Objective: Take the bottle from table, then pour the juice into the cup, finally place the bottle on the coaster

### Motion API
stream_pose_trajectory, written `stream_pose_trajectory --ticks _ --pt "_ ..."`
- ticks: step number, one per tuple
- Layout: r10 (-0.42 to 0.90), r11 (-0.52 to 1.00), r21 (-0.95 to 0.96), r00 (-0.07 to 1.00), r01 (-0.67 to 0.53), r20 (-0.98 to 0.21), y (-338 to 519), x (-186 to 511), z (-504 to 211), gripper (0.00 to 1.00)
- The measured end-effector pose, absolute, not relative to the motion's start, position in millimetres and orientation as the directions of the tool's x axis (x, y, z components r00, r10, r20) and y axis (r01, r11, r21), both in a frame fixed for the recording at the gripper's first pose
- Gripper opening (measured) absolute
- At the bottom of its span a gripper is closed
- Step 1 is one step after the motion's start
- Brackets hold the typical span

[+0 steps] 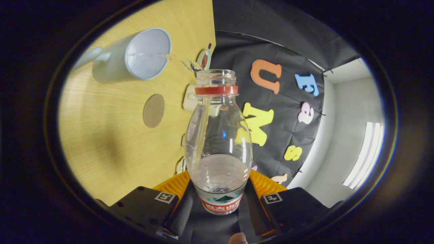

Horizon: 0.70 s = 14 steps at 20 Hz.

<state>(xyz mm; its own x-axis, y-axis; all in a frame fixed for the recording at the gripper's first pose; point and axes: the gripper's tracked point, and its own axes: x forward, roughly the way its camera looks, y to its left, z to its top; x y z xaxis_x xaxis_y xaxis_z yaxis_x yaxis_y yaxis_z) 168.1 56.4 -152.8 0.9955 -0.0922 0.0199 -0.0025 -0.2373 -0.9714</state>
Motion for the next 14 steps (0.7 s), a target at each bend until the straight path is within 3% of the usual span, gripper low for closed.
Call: stream_pose_trajectory --ticks 14 --pt "-0.082 -0.289 -0.957 0.996 0.016 0.041 57.2 169.8 -135.3 0.79"
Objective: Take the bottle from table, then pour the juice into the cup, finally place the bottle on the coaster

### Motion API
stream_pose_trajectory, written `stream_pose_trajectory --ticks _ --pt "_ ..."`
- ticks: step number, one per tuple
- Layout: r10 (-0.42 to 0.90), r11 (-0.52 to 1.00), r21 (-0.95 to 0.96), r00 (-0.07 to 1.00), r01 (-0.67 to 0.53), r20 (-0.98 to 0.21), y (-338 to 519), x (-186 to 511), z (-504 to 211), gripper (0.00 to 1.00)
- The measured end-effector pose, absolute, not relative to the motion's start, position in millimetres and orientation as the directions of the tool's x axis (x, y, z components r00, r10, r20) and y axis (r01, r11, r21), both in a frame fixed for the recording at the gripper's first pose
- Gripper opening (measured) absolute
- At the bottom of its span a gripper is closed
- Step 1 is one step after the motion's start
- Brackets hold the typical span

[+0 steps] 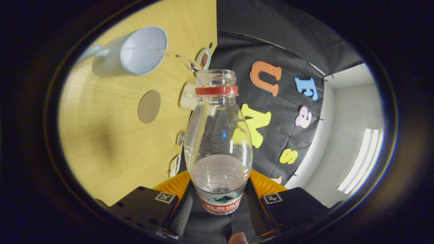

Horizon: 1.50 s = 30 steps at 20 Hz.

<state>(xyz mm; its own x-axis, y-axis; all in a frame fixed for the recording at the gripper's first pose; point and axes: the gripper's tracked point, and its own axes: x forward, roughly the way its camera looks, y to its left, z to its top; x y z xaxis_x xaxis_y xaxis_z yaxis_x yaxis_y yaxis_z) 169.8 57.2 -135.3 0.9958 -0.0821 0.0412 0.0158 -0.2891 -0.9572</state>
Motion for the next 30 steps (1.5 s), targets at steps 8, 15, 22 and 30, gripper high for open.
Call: stream_pose_trajectory --ticks 8,15,22,30 --pt "-0.07 -0.312 -0.95 0.997 0.021 0.045 63.2 172.4 -130.7 0.79" --pt "-0.054 -0.358 -0.933 0.997 0.031 0.054 69.1 174.7 -122.3 0.79" --pt "-0.044 -0.384 -0.923 0.997 0.035 0.056 74.2 176.8 -117.6 0.78" --pt "-0.031 -0.41 -0.911 0.997 0.047 0.065 78.6 178.8 -104.4 0.78"
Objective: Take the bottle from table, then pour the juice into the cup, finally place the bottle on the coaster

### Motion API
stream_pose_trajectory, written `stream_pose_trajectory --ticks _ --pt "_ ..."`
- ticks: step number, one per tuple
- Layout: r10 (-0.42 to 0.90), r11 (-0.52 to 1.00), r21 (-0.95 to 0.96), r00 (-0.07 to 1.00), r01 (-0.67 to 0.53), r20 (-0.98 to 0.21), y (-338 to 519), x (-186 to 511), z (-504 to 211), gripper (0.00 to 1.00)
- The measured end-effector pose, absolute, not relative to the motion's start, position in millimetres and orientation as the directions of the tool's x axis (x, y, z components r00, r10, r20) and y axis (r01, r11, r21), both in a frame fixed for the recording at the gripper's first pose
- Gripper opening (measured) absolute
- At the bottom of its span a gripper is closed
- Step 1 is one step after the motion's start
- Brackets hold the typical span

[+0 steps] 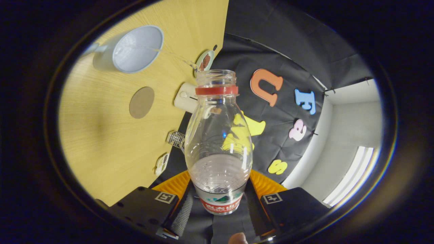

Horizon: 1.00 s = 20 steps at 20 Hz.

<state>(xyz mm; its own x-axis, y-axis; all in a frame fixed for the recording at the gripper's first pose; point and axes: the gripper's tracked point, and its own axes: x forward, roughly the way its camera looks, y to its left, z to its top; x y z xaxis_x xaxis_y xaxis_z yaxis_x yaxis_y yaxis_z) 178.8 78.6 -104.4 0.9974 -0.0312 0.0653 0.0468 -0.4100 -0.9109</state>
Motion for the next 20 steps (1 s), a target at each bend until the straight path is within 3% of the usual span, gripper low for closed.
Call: stream_pose_trajectory --ticks 20 --pt "-0.021 -0.456 -0.888 0.997 0.055 0.072 79.5 174.8 -85.4 0.78"
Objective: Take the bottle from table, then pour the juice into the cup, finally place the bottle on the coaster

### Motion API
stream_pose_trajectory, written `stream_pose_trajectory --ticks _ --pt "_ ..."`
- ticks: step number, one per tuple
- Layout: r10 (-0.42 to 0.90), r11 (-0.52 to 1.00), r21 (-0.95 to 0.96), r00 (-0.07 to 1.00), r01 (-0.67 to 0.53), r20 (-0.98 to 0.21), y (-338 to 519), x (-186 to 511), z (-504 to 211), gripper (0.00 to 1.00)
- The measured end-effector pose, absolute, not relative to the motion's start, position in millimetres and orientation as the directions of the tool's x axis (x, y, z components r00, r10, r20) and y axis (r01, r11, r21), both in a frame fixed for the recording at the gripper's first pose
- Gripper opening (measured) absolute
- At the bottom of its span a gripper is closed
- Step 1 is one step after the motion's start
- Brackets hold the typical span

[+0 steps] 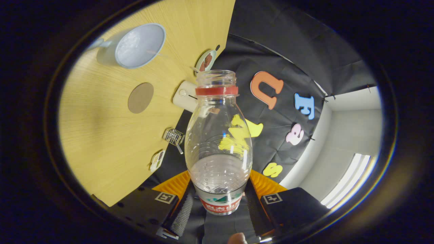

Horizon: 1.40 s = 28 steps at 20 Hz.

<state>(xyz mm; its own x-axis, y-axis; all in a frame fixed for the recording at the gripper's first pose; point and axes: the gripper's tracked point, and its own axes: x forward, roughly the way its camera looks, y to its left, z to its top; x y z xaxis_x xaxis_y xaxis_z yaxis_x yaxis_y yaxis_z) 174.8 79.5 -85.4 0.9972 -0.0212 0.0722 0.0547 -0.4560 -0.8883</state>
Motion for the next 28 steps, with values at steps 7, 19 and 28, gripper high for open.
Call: stream_pose_trajectory --ticks 7,19,28 --pt "-0.017 -0.452 -0.89 0.997 0.058 0.073 80.6 174.5 -84.2 0.78" --pt "-0.057 -0.247 -0.969 0.998 -0.018 -0.004 66.8 171.5 -103.0 0.79" --pt "-0.033 0.302 -0.941 0.985 -0.15 -0.168 66.7 152.3 -120.1 0.79"
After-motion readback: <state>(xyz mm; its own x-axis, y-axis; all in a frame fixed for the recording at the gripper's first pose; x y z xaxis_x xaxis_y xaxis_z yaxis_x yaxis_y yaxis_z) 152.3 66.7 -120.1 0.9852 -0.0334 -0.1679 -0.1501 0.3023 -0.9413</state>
